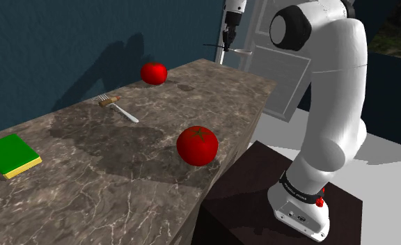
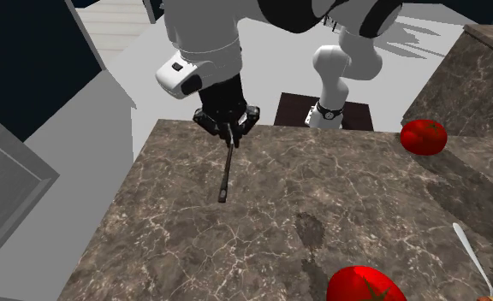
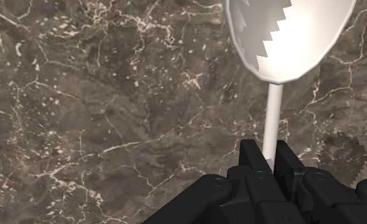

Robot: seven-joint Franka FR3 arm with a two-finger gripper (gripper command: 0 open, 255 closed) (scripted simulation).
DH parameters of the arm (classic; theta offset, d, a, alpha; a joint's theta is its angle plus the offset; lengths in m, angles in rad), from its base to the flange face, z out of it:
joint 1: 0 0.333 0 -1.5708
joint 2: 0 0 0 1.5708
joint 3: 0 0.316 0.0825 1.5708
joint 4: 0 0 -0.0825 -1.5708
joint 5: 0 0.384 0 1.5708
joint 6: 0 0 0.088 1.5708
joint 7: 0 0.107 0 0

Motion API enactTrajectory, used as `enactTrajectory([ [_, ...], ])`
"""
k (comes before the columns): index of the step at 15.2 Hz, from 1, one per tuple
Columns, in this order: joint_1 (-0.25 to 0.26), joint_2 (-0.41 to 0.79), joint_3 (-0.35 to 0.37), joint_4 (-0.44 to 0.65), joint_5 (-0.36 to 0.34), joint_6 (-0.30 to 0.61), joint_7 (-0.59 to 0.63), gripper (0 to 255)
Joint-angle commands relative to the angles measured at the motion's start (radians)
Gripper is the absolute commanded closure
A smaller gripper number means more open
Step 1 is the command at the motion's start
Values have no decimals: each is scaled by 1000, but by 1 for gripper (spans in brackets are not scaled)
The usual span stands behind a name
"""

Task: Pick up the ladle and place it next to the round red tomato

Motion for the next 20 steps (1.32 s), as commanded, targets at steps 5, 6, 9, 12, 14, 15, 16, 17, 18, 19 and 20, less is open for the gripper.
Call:
enactTrajectory([
  [5, 172, -278, 2, -390, -113, 144, 108, 255],
  [6, 193, -318, 8, -439, -130, 160, 131, 255],
  [9, 244, -432, 34, -571, -177, 198, 205, 255],
  [12, 282, -535, 69, -685, -215, 225, 283, 255],
  [14, 302, -597, 97, -753, -234, 239, 335, 255],
  [15, 311, -627, 111, -784, -242, 244, 361, 255],
  [16, 319, -656, 126, -814, -248, 249, 387, 255],
  [17, 327, -683, 142, -843, -254, 254, 412, 255],
  [18, 335, -710, 157, -871, -258, 257, 438, 255],
  [19, 342, -736, 174, -897, -260, 261, 463, 255],
  [20, 348, -760, 190, -922, -262, 263, 488, 255],
])
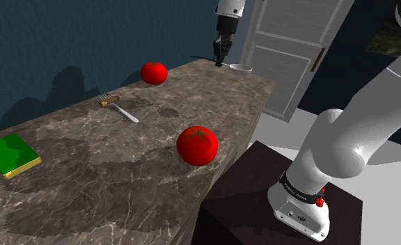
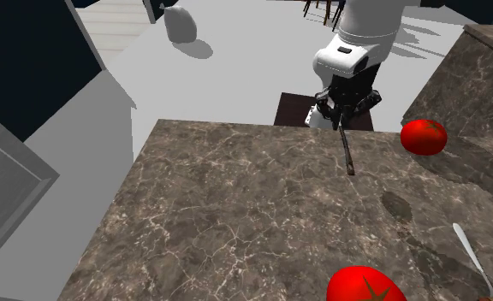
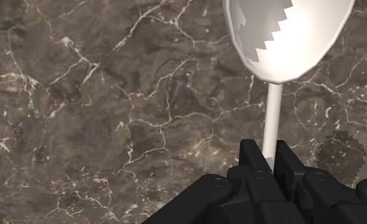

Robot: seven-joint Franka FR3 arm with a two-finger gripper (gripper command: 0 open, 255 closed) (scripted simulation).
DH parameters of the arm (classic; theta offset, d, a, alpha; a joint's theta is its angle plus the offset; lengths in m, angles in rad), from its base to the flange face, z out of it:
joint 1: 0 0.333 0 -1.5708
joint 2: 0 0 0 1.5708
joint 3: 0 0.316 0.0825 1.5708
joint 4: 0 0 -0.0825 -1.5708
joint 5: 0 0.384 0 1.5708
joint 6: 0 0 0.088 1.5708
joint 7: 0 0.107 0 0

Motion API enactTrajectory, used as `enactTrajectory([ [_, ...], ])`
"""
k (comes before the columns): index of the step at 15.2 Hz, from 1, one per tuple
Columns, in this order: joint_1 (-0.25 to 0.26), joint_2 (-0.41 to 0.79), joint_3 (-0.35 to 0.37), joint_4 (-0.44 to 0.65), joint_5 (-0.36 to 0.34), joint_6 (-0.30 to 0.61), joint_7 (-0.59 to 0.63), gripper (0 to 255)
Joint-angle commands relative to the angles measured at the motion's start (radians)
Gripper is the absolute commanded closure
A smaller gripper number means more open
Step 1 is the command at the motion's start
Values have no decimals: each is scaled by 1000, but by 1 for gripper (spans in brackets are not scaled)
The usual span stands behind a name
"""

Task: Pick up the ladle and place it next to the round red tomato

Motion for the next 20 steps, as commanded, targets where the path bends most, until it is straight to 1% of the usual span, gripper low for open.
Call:
enactTrajectory([
  [1, 16, -56, 37, -56, -4, 5, 58, 255],
  [9, 73, -210, 178, -207, 25, 16, 251, 255],
  [10, 87, -235, 209, -230, 37, 18, 293, 255],
  [20, 85, -229, 207, -359, 39, 152, 280, 255],
])
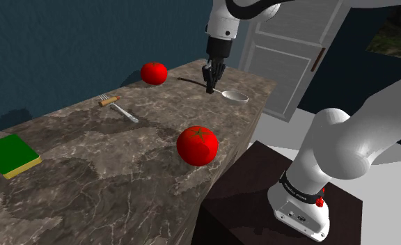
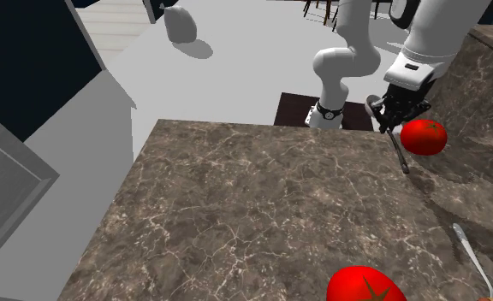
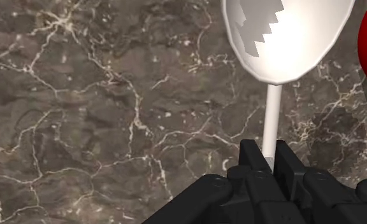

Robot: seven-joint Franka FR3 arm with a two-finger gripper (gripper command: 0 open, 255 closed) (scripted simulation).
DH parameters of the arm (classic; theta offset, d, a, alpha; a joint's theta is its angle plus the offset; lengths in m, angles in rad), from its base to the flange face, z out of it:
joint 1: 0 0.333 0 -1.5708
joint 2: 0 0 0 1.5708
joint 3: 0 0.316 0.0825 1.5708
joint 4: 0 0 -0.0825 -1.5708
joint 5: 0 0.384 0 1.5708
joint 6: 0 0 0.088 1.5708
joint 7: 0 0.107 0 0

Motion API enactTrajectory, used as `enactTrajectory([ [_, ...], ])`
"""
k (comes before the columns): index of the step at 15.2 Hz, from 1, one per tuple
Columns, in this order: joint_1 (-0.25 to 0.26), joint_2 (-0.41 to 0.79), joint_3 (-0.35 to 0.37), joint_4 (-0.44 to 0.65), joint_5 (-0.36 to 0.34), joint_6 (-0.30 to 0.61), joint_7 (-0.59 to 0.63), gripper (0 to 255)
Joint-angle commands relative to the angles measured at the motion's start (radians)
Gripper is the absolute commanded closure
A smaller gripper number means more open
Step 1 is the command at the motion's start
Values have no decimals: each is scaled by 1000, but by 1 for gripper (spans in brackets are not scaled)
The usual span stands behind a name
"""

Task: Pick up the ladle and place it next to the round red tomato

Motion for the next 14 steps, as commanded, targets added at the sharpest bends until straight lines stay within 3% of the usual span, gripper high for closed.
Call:
enactTrajectory([
  [1, 0, 3, 0, -24, 1, 28, -2, 255],
  [14, 2, 51, -7, -163, 8, 213, -23, 255],
])
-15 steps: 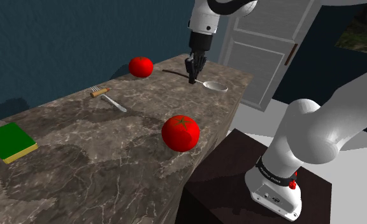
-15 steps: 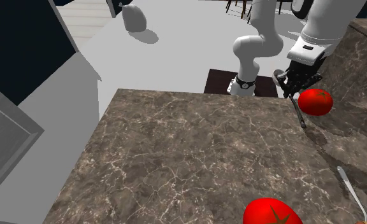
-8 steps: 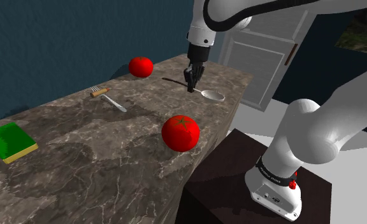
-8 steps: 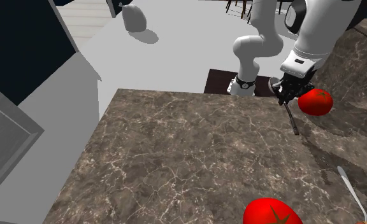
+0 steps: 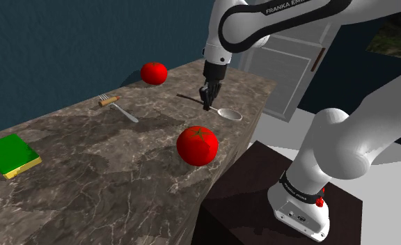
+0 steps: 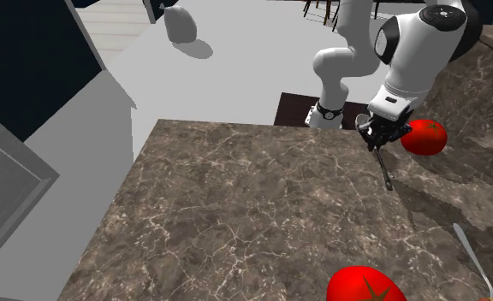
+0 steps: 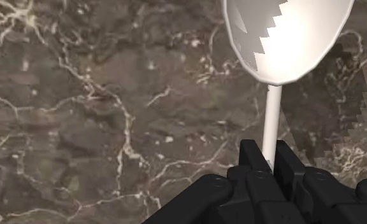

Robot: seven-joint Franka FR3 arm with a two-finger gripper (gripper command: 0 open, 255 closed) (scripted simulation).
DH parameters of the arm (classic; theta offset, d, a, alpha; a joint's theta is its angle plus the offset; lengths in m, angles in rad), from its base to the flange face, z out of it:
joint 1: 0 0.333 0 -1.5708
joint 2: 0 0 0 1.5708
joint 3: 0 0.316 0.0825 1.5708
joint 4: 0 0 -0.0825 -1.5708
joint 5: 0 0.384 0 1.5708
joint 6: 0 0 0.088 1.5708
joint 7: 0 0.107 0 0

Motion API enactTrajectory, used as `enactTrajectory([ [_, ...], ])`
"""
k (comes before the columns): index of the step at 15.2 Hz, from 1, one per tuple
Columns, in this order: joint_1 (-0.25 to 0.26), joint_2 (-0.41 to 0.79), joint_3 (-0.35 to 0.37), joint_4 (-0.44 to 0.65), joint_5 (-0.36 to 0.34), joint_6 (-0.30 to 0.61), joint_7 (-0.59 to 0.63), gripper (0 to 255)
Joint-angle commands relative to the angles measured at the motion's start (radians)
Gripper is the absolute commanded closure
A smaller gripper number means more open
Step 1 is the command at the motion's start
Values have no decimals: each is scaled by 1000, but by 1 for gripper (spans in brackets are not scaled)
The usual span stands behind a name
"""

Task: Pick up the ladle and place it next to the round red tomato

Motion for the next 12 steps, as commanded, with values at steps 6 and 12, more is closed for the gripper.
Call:
enactTrajectory([
  [6, 3, 42, -4, -64, 8, 106, -13, 255],
  [12, 4, 49, -5, -72, 10, 121, -15, 255],
])
